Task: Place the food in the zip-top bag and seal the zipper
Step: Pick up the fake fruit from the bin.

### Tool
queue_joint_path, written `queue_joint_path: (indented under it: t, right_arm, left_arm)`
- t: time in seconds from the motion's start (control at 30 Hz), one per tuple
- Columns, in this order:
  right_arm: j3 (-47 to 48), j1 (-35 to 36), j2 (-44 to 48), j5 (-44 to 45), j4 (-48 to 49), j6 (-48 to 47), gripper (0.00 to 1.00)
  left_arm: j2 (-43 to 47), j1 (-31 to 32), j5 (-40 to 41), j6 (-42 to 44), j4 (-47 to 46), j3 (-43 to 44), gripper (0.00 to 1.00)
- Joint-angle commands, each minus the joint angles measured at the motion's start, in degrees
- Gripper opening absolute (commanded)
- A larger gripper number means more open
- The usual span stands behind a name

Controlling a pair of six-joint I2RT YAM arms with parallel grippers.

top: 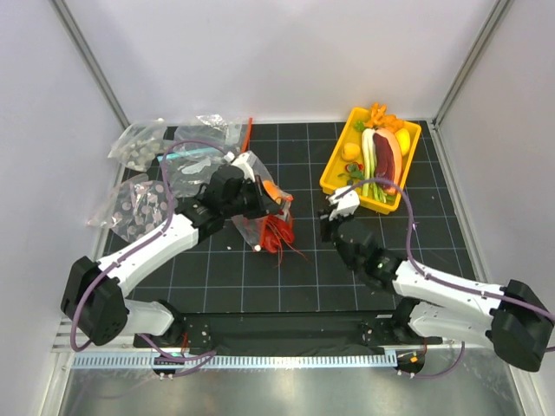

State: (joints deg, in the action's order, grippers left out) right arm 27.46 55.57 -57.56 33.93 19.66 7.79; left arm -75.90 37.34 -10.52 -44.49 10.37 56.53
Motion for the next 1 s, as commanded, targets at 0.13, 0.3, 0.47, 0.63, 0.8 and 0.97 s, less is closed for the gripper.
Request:
queue_joint_path:
  t: [0.13,0.3,0.47,0.63,0.8,0.97]
  right_arm:
    - [11.81,-19.70,-8.08,-8.52,-15.00,14.78,0.01]
    - [18.05,-25.67,-15.10,-8.17,-17.20,16.29,0.30]
    - [26.84,-31.66,-25.13,-12.14,-16.85,14.71,0.51]
    - [38.44,-34.56,-37.24,-10.12,-17.19,10.15,0.82]
    - [51.34,-37.28,-48.33,-9.52,-21.57,5.23,0.79]
    - [59.72,-41.59,-58.70,-10.46,-23.27,3.55,0.80]
  left_arm:
    - [3.12,-0.25,9.73,3.71,-1.14,-0.54,0.00]
    - [4.09,-0.34,9.03,3.18,-2.02,-1.34,0.00]
    - [2.43,-0.25,5.52,2.13,-5.53,-2.92,0.00]
    - [2.42,-0.34,1.74,0.90,-8.60,-3.97,0.00]
    - [5.75,-0.25,2.79,-0.51,-12.04,-7.23,0.00]
    - [6.46,-0.25,2.88,-0.86,-12.22,-7.58,0.00]
